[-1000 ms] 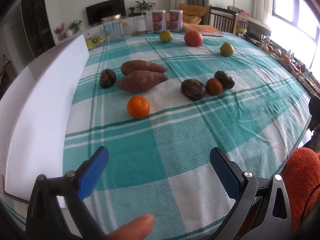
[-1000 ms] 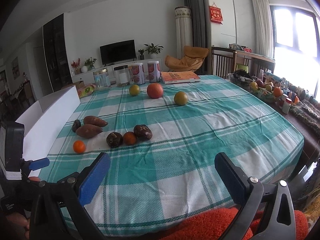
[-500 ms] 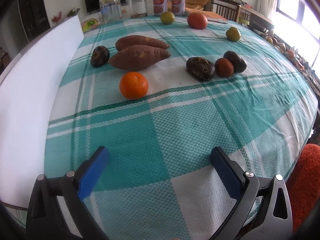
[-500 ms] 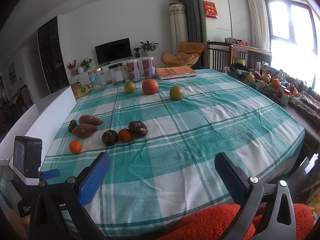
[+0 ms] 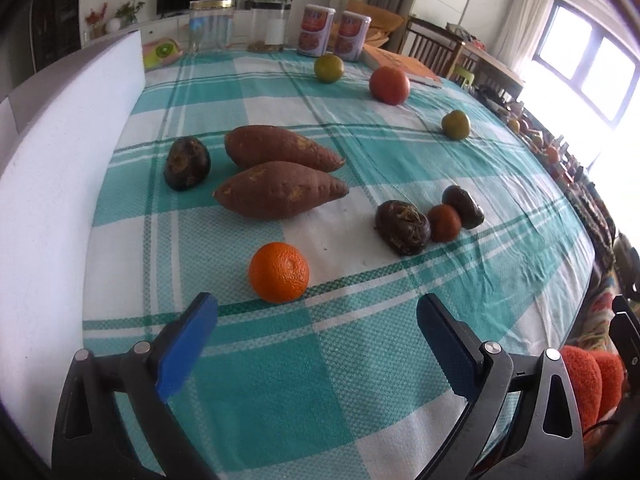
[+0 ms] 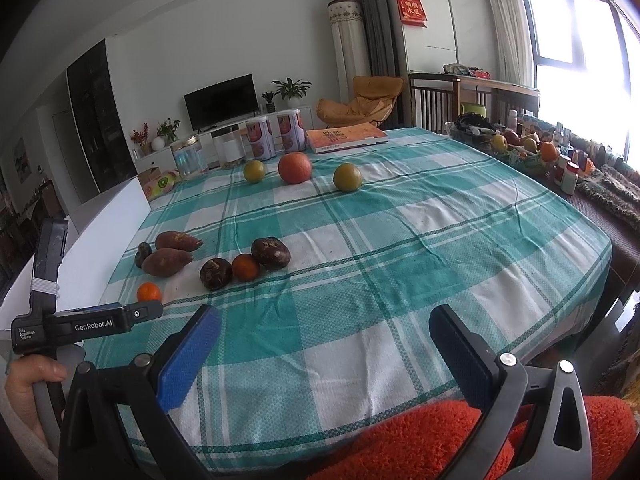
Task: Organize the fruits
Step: 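Move the left gripper toward the mandarin orange on the cloth, then grasp the mandarin orange with the left gripper while the right gripper grasps a dark round fruit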
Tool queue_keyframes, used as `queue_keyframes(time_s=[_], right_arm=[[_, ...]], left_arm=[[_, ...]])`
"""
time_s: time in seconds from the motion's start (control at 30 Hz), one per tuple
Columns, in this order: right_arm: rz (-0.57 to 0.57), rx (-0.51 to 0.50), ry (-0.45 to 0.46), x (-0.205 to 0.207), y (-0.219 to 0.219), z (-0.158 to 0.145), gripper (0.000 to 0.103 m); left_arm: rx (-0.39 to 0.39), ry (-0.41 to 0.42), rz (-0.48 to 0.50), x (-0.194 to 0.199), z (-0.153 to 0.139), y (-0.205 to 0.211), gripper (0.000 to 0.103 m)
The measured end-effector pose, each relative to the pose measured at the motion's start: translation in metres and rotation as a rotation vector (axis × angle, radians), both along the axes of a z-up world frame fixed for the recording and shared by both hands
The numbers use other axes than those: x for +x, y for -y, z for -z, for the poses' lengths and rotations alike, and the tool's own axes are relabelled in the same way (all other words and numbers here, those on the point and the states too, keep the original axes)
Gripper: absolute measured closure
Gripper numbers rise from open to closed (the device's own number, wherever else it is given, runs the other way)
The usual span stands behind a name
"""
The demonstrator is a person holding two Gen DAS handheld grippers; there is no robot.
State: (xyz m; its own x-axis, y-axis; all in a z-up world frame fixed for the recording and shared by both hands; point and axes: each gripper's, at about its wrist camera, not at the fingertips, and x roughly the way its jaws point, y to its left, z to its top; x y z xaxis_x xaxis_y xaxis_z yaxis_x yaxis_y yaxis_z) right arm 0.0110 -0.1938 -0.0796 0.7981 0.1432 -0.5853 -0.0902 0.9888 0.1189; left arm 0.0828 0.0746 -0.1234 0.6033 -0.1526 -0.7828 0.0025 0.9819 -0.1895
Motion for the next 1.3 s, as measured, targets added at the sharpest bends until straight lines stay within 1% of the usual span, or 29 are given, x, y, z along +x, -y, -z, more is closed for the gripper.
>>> queue_keyframes(time_s=[0.07, 0.1, 0.13, 0.17, 0.2, 0.23, 0.27, 0.3, 0.37, 0.47, 0.6, 0.67, 0.7, 0.77, 0.8, 0.83, 0.87, 0.9, 1.0, 1.1, 1.2, 1.27, 1.3], right_arm=[[0.001, 0.001, -0.002, -0.001, 0.001, 0.001, 0.000], [0.002, 0.008, -0.013, 0.000, 0.000, 0.000, 0.000], [0.003, 0.010, -0.018, 0.000, 0.000, 0.001, 0.000], [0.003, 0.015, -0.023, 0.002, 0.000, 0.001, 0.000], [0.004, 0.018, -0.030, 0.002, 0.000, 0.001, 0.000], [0.004, 0.019, -0.034, 0.003, 0.000, 0.002, 0.000], [0.004, 0.019, -0.038, 0.004, 0.000, 0.002, 0.000], [0.004, 0.019, -0.041, 0.004, 0.000, 0.003, 0.000], [0.003, 0.022, -0.046, 0.005, 0.000, 0.003, 0.000], [-0.030, 0.038, -0.087, 0.013, -0.002, 0.007, 0.000], [-0.168, 0.083, -0.232, 0.058, -0.011, 0.020, 0.000], [-0.199, 0.107, -0.273, 0.088, -0.015, 0.025, 0.000], [-0.204, 0.148, -0.293, 0.102, -0.015, 0.028, 0.000], [-0.199, 0.287, -0.379, 0.134, -0.013, 0.040, 0.004], [-0.186, 0.361, -0.427, 0.148, -0.012, 0.047, 0.011], [-0.167, 0.411, -0.465, 0.160, -0.012, 0.054, 0.016], [-0.148, 0.436, -0.489, 0.170, -0.015, 0.059, 0.018], [-0.134, 0.444, -0.509, 0.179, -0.017, 0.063, 0.018], [-0.121, 0.447, -0.525, 0.195, -0.029, 0.068, 0.019], [-0.126, 0.418, -0.544, 0.202, -0.043, 0.069, 0.028], [-0.102, 0.387, -0.543, 0.208, -0.047, 0.071, 0.029], [-0.107, 0.356, -0.552, 0.211, -0.052, 0.071, 0.047], [-0.111, 0.343, -0.566, 0.213, -0.052, 0.073, 0.054]], left_arm=[[0.027, 0.008, 0.002, 0.006, 0.000, 0.000, 0.006], [0.037, 0.006, 0.003, 0.008, 0.002, 0.000, 0.017], [0.041, -0.005, 0.006, 0.012, 0.004, -0.001, 0.048], [0.053, -0.024, -0.001, 0.015, 0.008, -0.001, 0.057], [0.045, -0.042, -0.001, 0.019, 0.013, -0.004, 0.061], [0.027, -0.054, -0.004, 0.020, 0.016, -0.007, 0.061], [0.019, -0.046, -0.010, 0.019, 0.017, -0.008, 0.061], [0.028, -0.040, -0.012, 0.019, 0.017, -0.008, 0.061], [0.044, -0.032, -0.010, 0.017, 0.017, -0.007, 0.069], [0.026, -0.026, -0.008, 0.014, 0.017, -0.010, 0.070], [-0.009, -0.027, -0.004, 0.006, 0.017, -0.013, 0.071], [-0.023, -0.028, 0.001, 0.001, 0.017, -0.012, 0.071], [-0.027, -0.029, 0.004, -0.002, 0.017, -0.012, 0.071], [-0.033, -0.031, 0.009, -0.006, 0.016, -0.011, 0.071], [-0.036, -0.033, 0.010, -0.007, 0.016, -0.011, 0.071], [-0.041, -0.034, 0.010, -0.009, 0.015, -0.012, 0.071], [-0.042, -0.035, 0.010, -0.010, 0.015, -0.012, 0.071], [-0.044, -0.036, 0.009, -0.011, 0.015, -0.013, 0.071], [-0.046, -0.034, 0.007, -0.014, 0.014, -0.015, 0.071], [-0.045, -0.031, 0.007, -0.014, 0.014, -0.015, 0.071], [-0.048, -0.035, 0.012, -0.014, 0.016, -0.013, 0.071], [-0.045, -0.032, 0.018, -0.014, 0.016, -0.010, 0.071], [-0.049, -0.033, 0.022, -0.015, 0.015, -0.009, 0.071]])
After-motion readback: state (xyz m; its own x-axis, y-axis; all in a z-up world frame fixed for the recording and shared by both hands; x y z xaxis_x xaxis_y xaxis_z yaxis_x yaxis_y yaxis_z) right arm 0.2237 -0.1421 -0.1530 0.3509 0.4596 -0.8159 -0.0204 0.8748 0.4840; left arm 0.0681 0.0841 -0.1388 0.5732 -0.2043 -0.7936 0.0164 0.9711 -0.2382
